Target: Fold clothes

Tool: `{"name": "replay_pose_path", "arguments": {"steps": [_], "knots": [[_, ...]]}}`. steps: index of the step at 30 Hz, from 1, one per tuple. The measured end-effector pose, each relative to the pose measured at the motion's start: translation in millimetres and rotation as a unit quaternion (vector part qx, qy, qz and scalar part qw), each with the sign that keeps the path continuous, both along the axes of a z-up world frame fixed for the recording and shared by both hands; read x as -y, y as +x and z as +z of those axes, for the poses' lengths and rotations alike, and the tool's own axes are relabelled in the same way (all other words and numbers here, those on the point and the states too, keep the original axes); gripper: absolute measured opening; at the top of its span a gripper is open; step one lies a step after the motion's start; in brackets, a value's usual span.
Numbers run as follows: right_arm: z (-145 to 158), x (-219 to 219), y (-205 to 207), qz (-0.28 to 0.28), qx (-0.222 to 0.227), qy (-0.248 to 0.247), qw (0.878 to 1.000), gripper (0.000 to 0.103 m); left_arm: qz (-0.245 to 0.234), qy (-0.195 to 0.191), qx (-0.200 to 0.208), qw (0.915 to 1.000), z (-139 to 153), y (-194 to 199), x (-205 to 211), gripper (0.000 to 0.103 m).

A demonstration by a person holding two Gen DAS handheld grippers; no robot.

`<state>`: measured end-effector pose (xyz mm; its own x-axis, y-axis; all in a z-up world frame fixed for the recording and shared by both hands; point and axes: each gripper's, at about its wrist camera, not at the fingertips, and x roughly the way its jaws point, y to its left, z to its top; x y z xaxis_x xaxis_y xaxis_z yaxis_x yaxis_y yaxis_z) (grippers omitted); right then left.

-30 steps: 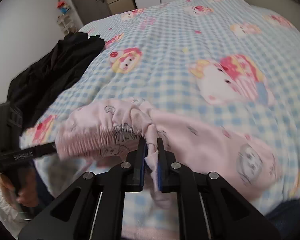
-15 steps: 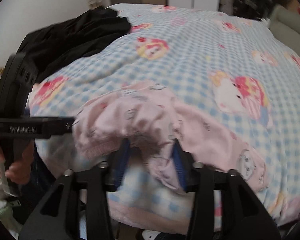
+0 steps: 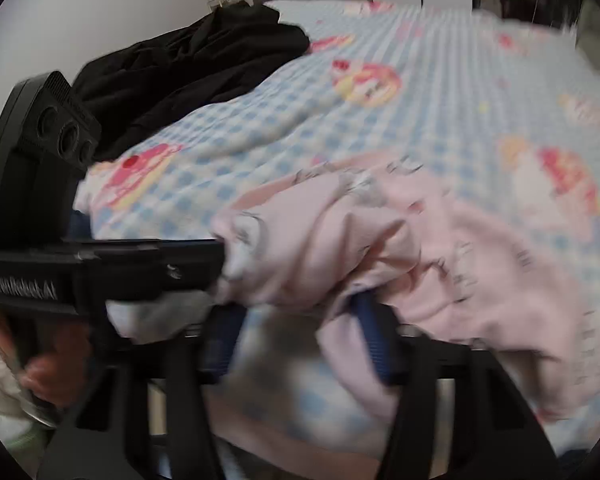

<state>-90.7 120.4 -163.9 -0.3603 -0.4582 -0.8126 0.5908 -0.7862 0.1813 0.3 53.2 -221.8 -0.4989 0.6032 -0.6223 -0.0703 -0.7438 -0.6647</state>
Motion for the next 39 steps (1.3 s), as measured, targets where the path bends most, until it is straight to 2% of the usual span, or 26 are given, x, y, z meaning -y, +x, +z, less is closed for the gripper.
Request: {"name": "replay_pose_path", "arguments": {"steps": [2, 4, 6, 7, 9, 11, 14, 15, 16, 18, 19, 21, 25, 30, 31, 32, 34, 36, 39], "knots": [[-1, 3, 5, 0.005, -0.004, 0.005, 1.0, 0.024, -0.007, -0.005, -0.006, 0.9999, 4, 1, -3, 0.032], [2, 0, 10, 0.005, -0.016, 0.006, 1.0, 0.019, -0.011, -0.009, -0.017, 0.9998, 11, 2, -6, 0.02], [9, -12, 9, -0.008, -0.015, -0.018, 1.0, 0.017, -0.008, -0.01, -0.027, 0.9995, 20, 2, -6, 0.014], [13, -21, 7, -0.019, -0.014, -0.028, 0.999, 0.015, -0.003, -0.014, -0.029, 0.9995, 23, 2, -5, 0.004], [16, -39, 4, -0.054, -0.017, -0.034, 0.998, 0.015, 0.012, -0.041, -0.034, 0.9985, 27, 1, -2, 0.003], [17, -56, 1, -0.083, -0.008, -0.047, 0.995, 0.014, 0.019, -0.04, -0.027, 0.9987, 23, -1, 3, 0.003], [18, -68, -1, -0.088, 0.02, -0.088, 0.992, 0.014, 0.004, -0.026, -0.008, 0.9996, 13, -3, 3, 0.006], [18, -73, -2, -0.09, 0.03, -0.102, 0.99, 0.014, -0.007, -0.021, -0.003, 0.9997, 11, -3, -1, 0.013], [18, -77, -3, -0.092, 0.04, -0.116, 0.988, 0.015, -0.021, -0.014, -0.003, 0.9997, 10, -3, -5, 0.027], [18, -85, -4, -0.095, 0.059, -0.144, 0.983, 0.015, -0.043, 0.002, -0.018, 0.9989, 15, 0, -16, 0.044], [18, -88, -5, -0.095, 0.065, -0.152, 0.982, 0.015, -0.053, 0.004, -0.031, 0.9981, 20, 1, -21, 0.044], [18, -83, -2, -0.082, 0.061, -0.138, 0.985, 0.015, -0.053, -0.009, -0.04, 0.9977, 25, 0, -28, 0.044], [16, -85, 4, -0.08, 0.06, -0.132, 0.986, 0.018, -0.055, 0.01, -0.017, 0.9983, 19, -12, -30, 0.044], [13, -102, 7, -0.098, 0.068, -0.148, 0.982, 0.018, -0.077, 0.028, -0.013, 0.9966, 15, -15, -51, 0.042], [12, -103, 6, -0.101, 0.07, -0.15, 0.981, 0.019, -0.082, 0.021, -0.013, 0.9963, 16, -15, -56, 0.041], [11, -104, 5, -0.102, 0.072, -0.149, 0.981, 0.02, -0.084, 0.013, -0.014, 0.9963, 17, -15, -61, 0.038], [8, -102, 3, -0.099, 0.079, -0.147, 0.981, 0.021, -0.086, 0.001, -0.012, 0.9962, 18, -16, -66, 0.017], [9, -99, 1, -0.094, 0.075, -0.148, 0.982, 0.016, -0.055, -0.022, -0.012, 0.9981, 23, -16, -62, 0.013], [20, -100, -2, -0.12, 0.04, -0.131, 0.983, 0.012, 0.001, -0.045, -0.028, 0.9986, 35, -12, -41, 0.011]]}}
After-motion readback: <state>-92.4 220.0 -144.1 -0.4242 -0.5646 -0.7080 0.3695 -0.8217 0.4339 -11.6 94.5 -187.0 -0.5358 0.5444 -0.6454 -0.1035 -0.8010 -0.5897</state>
